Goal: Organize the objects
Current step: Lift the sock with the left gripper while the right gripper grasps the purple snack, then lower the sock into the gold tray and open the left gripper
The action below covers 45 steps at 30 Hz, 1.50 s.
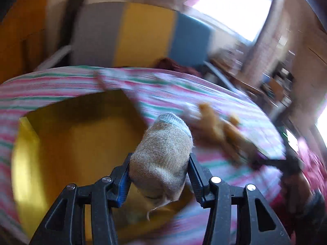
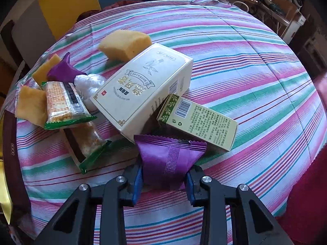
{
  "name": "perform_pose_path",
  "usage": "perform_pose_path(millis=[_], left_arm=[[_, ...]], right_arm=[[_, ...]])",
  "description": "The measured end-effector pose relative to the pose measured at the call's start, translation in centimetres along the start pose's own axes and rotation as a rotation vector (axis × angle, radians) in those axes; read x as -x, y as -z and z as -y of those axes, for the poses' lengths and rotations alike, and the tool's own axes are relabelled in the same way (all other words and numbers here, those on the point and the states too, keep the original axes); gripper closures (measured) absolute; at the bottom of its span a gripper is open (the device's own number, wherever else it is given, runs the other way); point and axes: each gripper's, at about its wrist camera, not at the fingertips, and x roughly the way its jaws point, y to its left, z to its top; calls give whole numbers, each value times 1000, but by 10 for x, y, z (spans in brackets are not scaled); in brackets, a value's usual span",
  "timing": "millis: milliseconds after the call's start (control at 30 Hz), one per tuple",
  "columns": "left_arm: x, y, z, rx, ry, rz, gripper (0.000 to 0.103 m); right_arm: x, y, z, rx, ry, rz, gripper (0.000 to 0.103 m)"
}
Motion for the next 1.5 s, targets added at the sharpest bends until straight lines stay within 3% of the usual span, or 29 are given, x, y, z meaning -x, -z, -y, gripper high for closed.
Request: perform_pose_path(millis=[67, 233, 367, 633, 733, 900, 1033, 1167, 1333, 1500], left_arm=[[-5, -11, -40, 56, -123, -15, 52], [-25, -30, -116, 118, -326, -63, 52], [-43, -41, -155, 119, -413, -89, 52], [-74, -50, -180, 105, -523, -134, 49], [-71, -55, -177, 98, -530, -106, 38], [-54, -57, -166, 79, -552, -51, 38], [-15, -49, -153, 92, -580, 49, 38], [18, -30, -133, 113, -514, 109, 38], [34, -4, -128, 177, -423, 86, 38], [48, 19, -134, 233, -379, 83, 42]], right_arm=[[1, 0, 0, 12, 8, 0, 68], [4, -2, 3, 36, 23, 5, 68], [6, -4, 7, 46, 30, 6, 69], [9, -10, 14, 51, 33, 8, 69], [11, -12, 16, 53, 34, 8, 69], [15, -17, 24, 60, 39, 9, 69], [19, -23, 30, 74, 47, 11, 69], [24, -27, 31, 101, 32, 4, 69], [34, -23, 19, 195, -15, -29, 69], [62, -14, -4, 275, -183, -31, 70]])
